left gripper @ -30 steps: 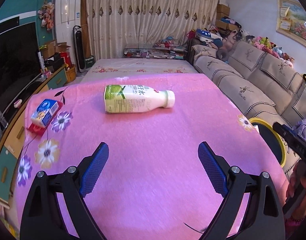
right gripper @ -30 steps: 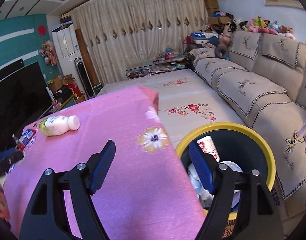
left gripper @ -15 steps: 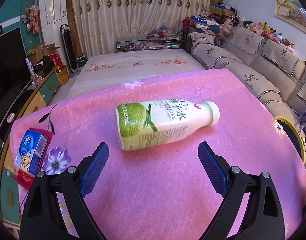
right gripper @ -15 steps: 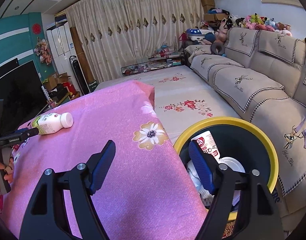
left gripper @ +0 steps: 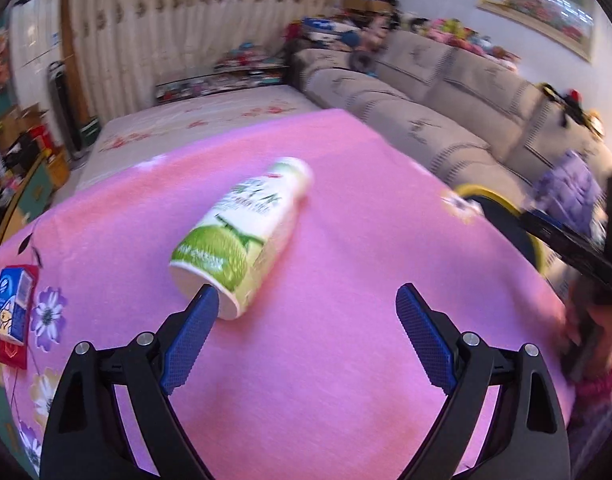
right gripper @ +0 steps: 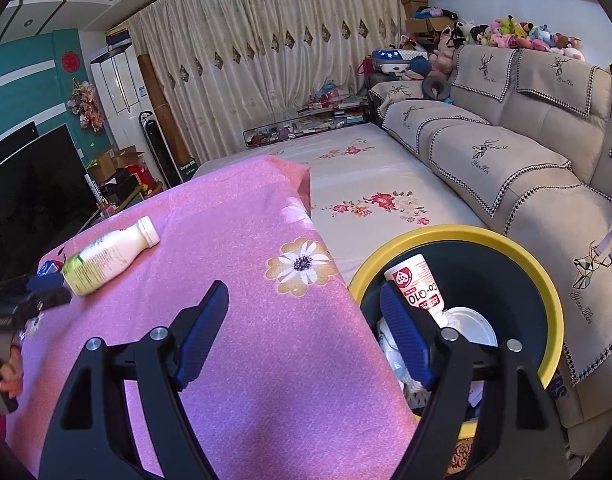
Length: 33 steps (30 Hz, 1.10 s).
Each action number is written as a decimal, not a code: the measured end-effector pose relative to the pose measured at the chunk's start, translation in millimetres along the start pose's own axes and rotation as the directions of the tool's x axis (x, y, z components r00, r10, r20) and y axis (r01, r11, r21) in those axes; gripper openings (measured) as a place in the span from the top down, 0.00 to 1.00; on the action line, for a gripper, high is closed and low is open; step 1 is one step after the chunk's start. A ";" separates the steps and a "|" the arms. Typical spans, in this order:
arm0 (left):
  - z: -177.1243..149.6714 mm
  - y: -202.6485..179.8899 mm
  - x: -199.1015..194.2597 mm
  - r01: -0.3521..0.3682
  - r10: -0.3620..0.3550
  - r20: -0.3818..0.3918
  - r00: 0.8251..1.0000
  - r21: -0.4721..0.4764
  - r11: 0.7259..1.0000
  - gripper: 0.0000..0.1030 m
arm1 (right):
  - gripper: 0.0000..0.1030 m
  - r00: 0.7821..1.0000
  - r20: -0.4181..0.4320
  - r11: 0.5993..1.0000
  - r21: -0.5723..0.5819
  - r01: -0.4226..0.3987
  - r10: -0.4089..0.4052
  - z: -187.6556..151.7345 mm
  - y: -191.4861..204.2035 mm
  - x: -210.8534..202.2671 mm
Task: Collect trash
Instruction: 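Reach the left gripper to the coconut-water bottle and grasp its body, then carry the coconut-water bottle with the left gripper over the bin and release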
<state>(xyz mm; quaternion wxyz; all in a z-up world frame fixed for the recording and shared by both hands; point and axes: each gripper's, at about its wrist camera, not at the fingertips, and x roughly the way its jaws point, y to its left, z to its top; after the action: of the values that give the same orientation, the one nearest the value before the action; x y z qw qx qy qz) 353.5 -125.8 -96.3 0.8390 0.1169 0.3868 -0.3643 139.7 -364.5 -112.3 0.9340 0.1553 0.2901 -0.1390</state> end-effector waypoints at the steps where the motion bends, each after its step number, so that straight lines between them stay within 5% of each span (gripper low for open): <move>1: -2.9 -10.4 -5.9 0.004 -0.004 0.005 1.000 0.026 1.000 0.13 | 0.27 1.000 0.001 1.000 0.003 -0.003 0.003 -0.1 -0.6 -0.3; 6: 3.7 -21.7 -14.2 -0.089 0.088 0.022 0.996 0.068 0.994 0.13 | 0.27 1.000 -0.002 1.000 0.013 -0.014 0.014 0.9 -3.5 -0.3; 12: 47.9 6.0 23.4 -0.180 0.182 -0.044 0.982 0.044 0.983 0.13 | 0.27 1.000 -0.004 1.000 0.021 -0.018 0.018 2.5 -4.6 -0.3; 18: 82.4 10.6 69.5 -0.161 0.179 -0.213 0.961 0.101 0.982 0.13 | 0.27 1.000 -0.015 0.999 0.024 -0.024 0.025 3.0 -6.1 1.8; 22: 89.8 7.9 94.5 -0.179 0.212 -0.298 0.931 0.135 0.975 0.21 | 0.27 0.999 -0.020 0.999 0.035 -0.032 0.032 3.0 -8.3 2.4; 30: 86.5 6.6 124.4 -0.189 0.229 -0.378 0.897 0.140 0.972 0.36 | 0.27 0.999 -0.022 0.999 0.029 -0.035 0.036 2.4 -7.6 4.1; 33: 88.7 8.5 127.6 -0.179 0.213 -0.386 0.898 0.122 0.976 0.43 | 0.27 0.999 -0.025 0.999 0.033 -0.037 0.037 2.2 -8.2 4.5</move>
<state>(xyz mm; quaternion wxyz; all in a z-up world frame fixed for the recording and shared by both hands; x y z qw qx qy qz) 465.0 -228.6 -131.0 0.7700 0.2617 0.5194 -0.2625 141.5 -373.6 -114.9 0.9299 0.1776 0.2970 -0.1243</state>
